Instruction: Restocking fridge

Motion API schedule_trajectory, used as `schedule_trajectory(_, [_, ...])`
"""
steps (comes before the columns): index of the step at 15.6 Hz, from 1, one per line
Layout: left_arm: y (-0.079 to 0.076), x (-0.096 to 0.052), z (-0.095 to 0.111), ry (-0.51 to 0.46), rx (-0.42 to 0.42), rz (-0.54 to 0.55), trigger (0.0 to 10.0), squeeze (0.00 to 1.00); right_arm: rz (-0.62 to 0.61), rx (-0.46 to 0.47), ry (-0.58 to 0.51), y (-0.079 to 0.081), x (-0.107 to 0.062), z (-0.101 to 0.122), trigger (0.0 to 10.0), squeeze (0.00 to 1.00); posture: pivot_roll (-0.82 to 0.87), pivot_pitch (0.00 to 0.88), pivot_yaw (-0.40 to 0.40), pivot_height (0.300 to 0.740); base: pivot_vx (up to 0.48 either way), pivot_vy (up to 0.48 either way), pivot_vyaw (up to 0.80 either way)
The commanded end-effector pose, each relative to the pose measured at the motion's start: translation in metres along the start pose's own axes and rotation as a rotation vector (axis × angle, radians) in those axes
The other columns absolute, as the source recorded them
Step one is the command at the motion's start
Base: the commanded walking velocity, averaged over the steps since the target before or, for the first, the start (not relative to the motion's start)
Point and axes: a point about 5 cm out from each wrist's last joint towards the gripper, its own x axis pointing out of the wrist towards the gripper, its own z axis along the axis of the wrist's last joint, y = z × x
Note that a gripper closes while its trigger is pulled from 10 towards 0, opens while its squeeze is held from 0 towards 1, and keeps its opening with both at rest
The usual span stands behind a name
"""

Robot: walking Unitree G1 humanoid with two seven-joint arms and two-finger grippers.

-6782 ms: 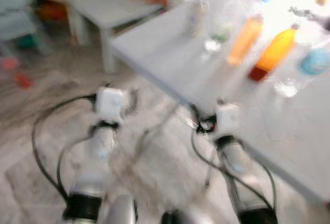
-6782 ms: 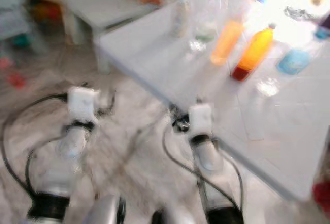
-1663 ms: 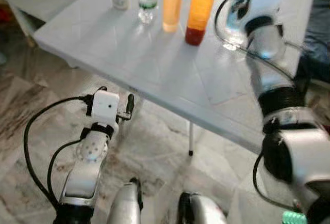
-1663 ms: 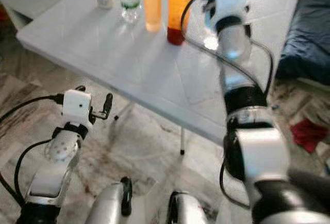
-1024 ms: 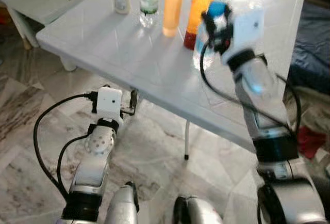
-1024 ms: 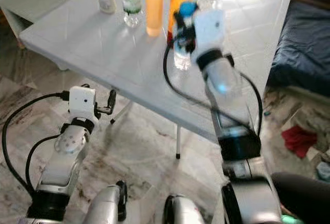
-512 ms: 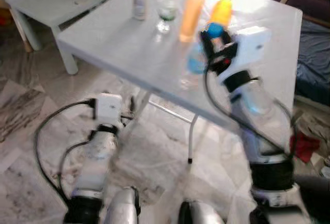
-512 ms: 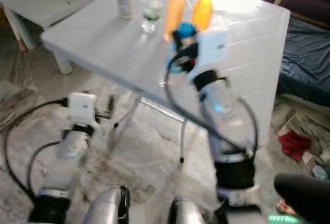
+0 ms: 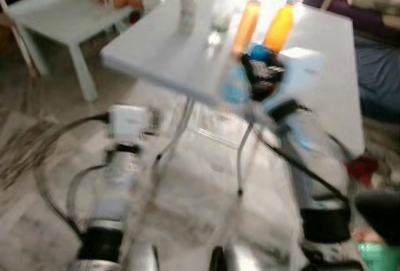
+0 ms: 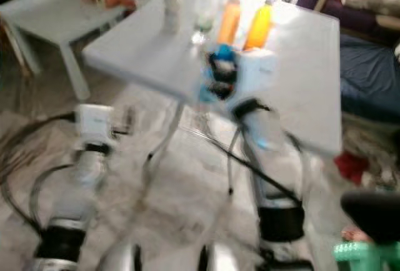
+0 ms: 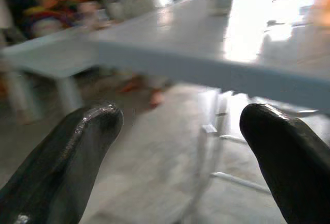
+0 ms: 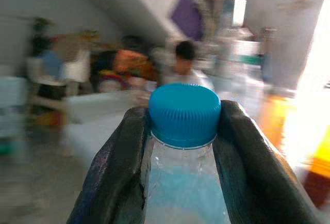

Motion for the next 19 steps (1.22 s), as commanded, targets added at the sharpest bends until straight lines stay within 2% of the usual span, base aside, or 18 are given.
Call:
schedule_trajectory(1, [-0.012,-0.003,-0.003,0.008,-0.011,-0.03,10.0,0.0,-0.021,-0.005,-0.003,-0.007,-0.003,0.0,10.0,0.0,0.11,0.096,-0.081,0.74,0.0,0.48,0.0])
schedule_trajectory(2, [-0.013,-0.005,-0.005,0.014,-0.01,-0.032,10.0,0.0,-0.013,0.015,-0.002,-0.004,-0.005,-0.002,4.1,0.0,0.12,0.097,-0.084,0.74,0.0,0.48,0.0])
schedule_trajectory(3, [-0.013,-0.006,-0.006,0.019,-0.01,-0.03,10.0,0.0,-0.002,0.027,0.0,-0.001,-0.006,-0.004,2.3,0.0,0.11,0.099,-0.085,0.74,0.0,0.48,0.0])
schedule_trajectory(4, [-0.013,-0.006,-0.007,0.024,-0.012,-0.028,10.0,0.0,0.001,0.03,0.014,0.001,-0.008,-0.007,10.0,0.0,0.11,0.099,-0.085,0.74,0.0,0.48,0.0])
schedule_trajectory(7, [-0.011,-0.009,-0.011,0.016,-0.001,-0.03,10.0,0.0,-0.012,-0.025,0.103,-0.001,-0.026,-0.033,10.0,0.0,0.1,0.093,-0.092,0.74,0.0,0.48,0.0])
schedule_trajectory(9, [0.005,-0.016,-0.02,0.032,0.036,-0.003,10.0,0.0,-0.007,-0.079,0.134,-0.003,-0.037,-0.044,10.0,0.0,0.1,0.094,-0.088,0.74,0.0,0.0,0.8])
schedule_trajectory(10, [0.013,-0.019,-0.024,0.042,0.052,0.016,10.0,0.0,-0.021,-0.058,0.152,-0.005,-0.041,-0.048,10.0,0.0,0.1,0.095,-0.087,0.74,0.0,0.0,0.8])
schedule_trajectory(13, [0.018,-0.02,-0.022,0.061,0.015,0.053,10.0,0.0,-0.012,-0.055,0.161,-0.004,-0.044,-0.052,10.0,0.0,0.1,0.095,-0.087,0.74,0.0,0.0,0.8])
schedule_trajectory(15, [0.018,-0.019,-0.019,0.039,0.034,0.054,10.0,0.0,-0.002,-0.066,0.167,-0.003,-0.045,-0.059,10.0,0.0,0.11,0.095,-0.094,0.74,0.0,0.0,0.8])
schedule_trajectory(17, [0.017,-0.02,-0.023,0.051,0.015,0.066,10.0,0.0,-0.019,-0.024,0.17,-0.002,-0.045,-0.064,10.0,0.0,0.12,0.091,-0.114,0.74,0.0,0.0,0.8])
schedule_trajectory(19, [0.019,-0.022,-0.033,0.074,0.02,0.067,10.0,0.0,-0.042,0.006,0.181,0.006,-0.042,-0.079,10.0,0.0,0.13,0.092,-0.118,0.74,0.0,0.0,0.79])
